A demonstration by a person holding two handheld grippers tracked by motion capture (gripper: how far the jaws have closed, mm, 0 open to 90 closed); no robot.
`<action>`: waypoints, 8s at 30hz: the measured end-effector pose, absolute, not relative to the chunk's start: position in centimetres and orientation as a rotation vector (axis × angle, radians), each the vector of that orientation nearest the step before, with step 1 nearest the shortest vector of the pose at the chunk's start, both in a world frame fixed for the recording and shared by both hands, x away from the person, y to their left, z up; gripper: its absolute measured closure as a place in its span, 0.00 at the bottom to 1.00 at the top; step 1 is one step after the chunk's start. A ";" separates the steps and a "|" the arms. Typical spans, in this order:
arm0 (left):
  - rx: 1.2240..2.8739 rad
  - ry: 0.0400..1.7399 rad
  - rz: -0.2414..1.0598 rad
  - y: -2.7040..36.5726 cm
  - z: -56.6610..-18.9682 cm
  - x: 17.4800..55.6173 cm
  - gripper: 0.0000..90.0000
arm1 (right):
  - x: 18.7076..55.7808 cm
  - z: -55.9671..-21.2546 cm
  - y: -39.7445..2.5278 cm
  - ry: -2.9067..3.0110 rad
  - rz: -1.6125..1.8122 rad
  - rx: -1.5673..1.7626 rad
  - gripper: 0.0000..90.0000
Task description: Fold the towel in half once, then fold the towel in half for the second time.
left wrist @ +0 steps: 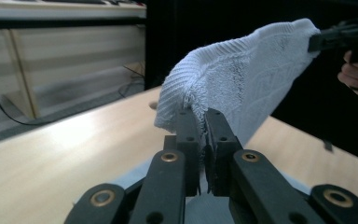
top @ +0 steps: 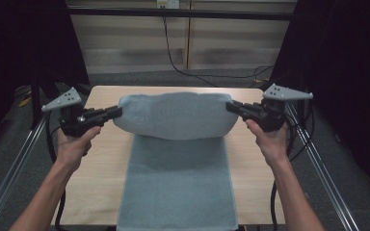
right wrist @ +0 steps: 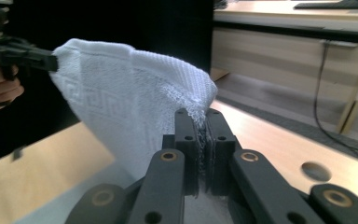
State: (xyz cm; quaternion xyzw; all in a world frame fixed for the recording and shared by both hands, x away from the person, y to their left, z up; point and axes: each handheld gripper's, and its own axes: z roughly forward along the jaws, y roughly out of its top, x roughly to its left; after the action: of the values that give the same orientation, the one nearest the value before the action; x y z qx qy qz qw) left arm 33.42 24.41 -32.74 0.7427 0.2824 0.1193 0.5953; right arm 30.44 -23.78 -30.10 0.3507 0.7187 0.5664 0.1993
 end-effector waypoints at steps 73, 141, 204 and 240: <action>2.096 0.831 0.120 21.3 -50.6 34.3 0.77 | 31.0 -50.1 -20.8 2.485 1.152 1.196 0.62; 2.042 0.831 -0.011 22.7 -50.3 35.1 0.89 | 31.5 -49.9 -23.9 2.458 1.151 1.270 0.93; 1.788 0.706 0.147 23.1 -39.3 38.1 0.90 | 34.7 -38.8 -26.6 2.184 1.504 1.180 0.93; 1.949 0.706 -0.054 24.7 -47.3 25.6 0.81 | 19.8 -46.8 -25.5 2.439 1.327 1.131 0.79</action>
State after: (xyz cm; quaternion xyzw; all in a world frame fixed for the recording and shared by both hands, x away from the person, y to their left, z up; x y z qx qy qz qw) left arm 25.64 24.65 -47.26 0.8092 0.2929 -0.0222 0.5089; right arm 19.81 -25.54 -46.78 0.3763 0.8114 0.4415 0.0717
